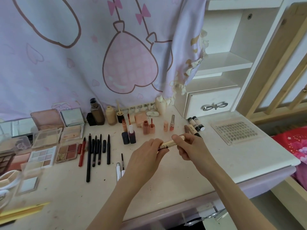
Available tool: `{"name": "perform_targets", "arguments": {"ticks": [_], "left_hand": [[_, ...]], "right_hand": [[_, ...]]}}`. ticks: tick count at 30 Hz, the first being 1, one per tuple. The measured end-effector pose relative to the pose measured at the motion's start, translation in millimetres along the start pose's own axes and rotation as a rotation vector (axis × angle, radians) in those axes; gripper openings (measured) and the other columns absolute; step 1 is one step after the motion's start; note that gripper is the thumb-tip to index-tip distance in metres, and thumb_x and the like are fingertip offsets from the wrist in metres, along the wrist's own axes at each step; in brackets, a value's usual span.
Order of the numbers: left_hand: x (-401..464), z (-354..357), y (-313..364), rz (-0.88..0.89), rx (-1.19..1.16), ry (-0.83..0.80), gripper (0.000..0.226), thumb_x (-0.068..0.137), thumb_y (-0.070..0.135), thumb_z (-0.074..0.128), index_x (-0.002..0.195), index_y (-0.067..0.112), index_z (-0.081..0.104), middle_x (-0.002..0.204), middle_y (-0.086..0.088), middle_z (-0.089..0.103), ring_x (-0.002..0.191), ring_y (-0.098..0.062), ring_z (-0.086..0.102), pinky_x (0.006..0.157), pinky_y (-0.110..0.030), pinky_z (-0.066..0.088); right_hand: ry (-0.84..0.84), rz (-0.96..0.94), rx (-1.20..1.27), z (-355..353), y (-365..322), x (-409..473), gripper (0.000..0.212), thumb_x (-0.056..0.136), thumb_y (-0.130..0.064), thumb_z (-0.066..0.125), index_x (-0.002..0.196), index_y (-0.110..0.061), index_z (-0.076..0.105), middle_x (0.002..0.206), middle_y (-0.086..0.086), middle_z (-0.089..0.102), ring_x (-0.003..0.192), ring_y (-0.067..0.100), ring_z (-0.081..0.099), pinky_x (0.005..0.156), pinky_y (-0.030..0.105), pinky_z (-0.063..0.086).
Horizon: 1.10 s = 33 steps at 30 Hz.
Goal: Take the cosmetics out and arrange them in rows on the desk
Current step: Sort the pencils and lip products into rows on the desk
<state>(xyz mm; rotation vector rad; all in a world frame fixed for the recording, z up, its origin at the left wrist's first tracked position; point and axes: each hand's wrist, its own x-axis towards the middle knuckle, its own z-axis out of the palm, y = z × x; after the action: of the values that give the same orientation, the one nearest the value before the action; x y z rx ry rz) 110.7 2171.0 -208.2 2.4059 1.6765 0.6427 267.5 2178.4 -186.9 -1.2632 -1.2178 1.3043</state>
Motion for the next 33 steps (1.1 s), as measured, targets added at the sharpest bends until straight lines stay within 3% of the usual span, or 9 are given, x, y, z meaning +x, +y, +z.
{"name": "perform_targets", "arguments": {"ticks": [5,7,10,13,15,17,20,22,33], "left_hand": [[-4,-3,-4,-0.053,0.017,-0.031,0.030,0.095,0.049,0.031,0.110,0.026,0.043,0.076,0.011,0.049,0.065,-0.010,0.049,0.062,-0.024,0.041],[-6,-3,-9,-0.112,-0.021,-0.021,0.030,0.095,0.049,0.032,0.110,0.025,0.044,0.072,0.011,0.049,0.063,-0.009,0.050,0.060,-0.024,0.042],[-14,-3,-16,-0.174,-0.070,0.014,0.028,0.095,0.048,0.033,0.106,0.025,0.043,0.066,0.010,0.047,0.056,-0.006,0.047,0.051,-0.019,0.037],[-20,-8,-21,-0.193,-0.116,0.031,0.025,0.095,0.048,0.034,0.103,0.027,0.044,0.066,0.010,0.049,0.055,-0.006,0.047,0.048,-0.018,0.030],[-20,-11,-24,-0.200,-0.137,0.042,0.024,0.094,0.048,0.035,0.103,0.027,0.044,0.068,0.009,0.052,0.056,-0.007,0.049,0.049,-0.018,0.032],[-20,-12,-27,-0.207,-0.156,0.049,0.023,0.094,0.048,0.035,0.103,0.028,0.044,0.068,0.009,0.052,0.057,-0.008,0.050,0.050,-0.019,0.035],[-20,-13,-31,-0.218,-0.174,0.053,0.023,0.094,0.047,0.037,0.102,0.027,0.045,0.067,0.009,0.052,0.058,-0.008,0.051,0.052,-0.021,0.038],[-20,-14,-32,-0.224,-0.175,0.048,0.024,0.094,0.047,0.037,0.102,0.026,0.045,0.068,0.009,0.053,0.058,-0.008,0.051,0.052,-0.021,0.038],[-18,-10,-33,-0.245,-0.196,0.002,0.024,0.094,0.046,0.037,0.105,0.026,0.045,0.073,0.009,0.055,0.059,-0.007,0.050,0.050,-0.016,0.036]], "right_hand": [[-0.062,-0.053,-0.026,4,4,12,0.028,0.092,-0.025,0.055,0.086,0.001,0.063,0.053,-0.002,0.045,0.047,0.009,0.036,0.049,0.019,0.030],[0.048,-0.030,-0.043,5,10,28,0.032,0.092,-0.033,0.054,0.089,-0.002,0.063,0.057,-0.001,0.051,0.048,0.008,0.041,0.047,0.017,0.034],[0.232,0.009,-0.207,3,22,59,0.033,0.090,-0.027,0.060,0.115,-0.005,0.057,0.071,0.004,0.058,0.053,0.011,0.051,0.050,0.022,0.041],[0.249,-0.028,-0.394,2,31,83,0.044,0.088,-0.020,0.062,0.128,-0.007,0.049,0.076,0.005,0.060,0.060,0.013,0.057,0.065,0.027,0.048],[0.242,-0.045,-0.496,2,32,95,0.048,0.088,-0.022,0.061,0.132,-0.008,0.048,0.087,0.011,0.065,0.079,0.022,0.063,0.077,0.029,0.046],[0.231,-0.053,-0.546,4,31,100,0.043,0.088,-0.026,0.060,0.128,-0.012,0.053,0.090,0.012,0.067,0.083,0.024,0.062,0.073,0.026,0.042],[0.234,-0.094,-0.557,8,31,100,0.022,0.087,-0.025,0.060,0.101,-0.008,0.065,0.066,0.001,0.058,0.058,0.014,0.050,0.054,0.022,0.035],[0.242,-0.109,-0.586,9,32,101,0.019,0.088,-0.022,0.059,0.092,-0.004,0.064,0.060,-0.003,0.053,0.055,0.013,0.047,0.051,0.020,0.032],[0.227,-0.095,-0.692,7,36,106,0.017,0.089,-0.016,0.057,0.097,-0.002,0.063,0.077,0.006,0.059,0.072,0.022,0.055,0.057,0.026,0.037]]}}
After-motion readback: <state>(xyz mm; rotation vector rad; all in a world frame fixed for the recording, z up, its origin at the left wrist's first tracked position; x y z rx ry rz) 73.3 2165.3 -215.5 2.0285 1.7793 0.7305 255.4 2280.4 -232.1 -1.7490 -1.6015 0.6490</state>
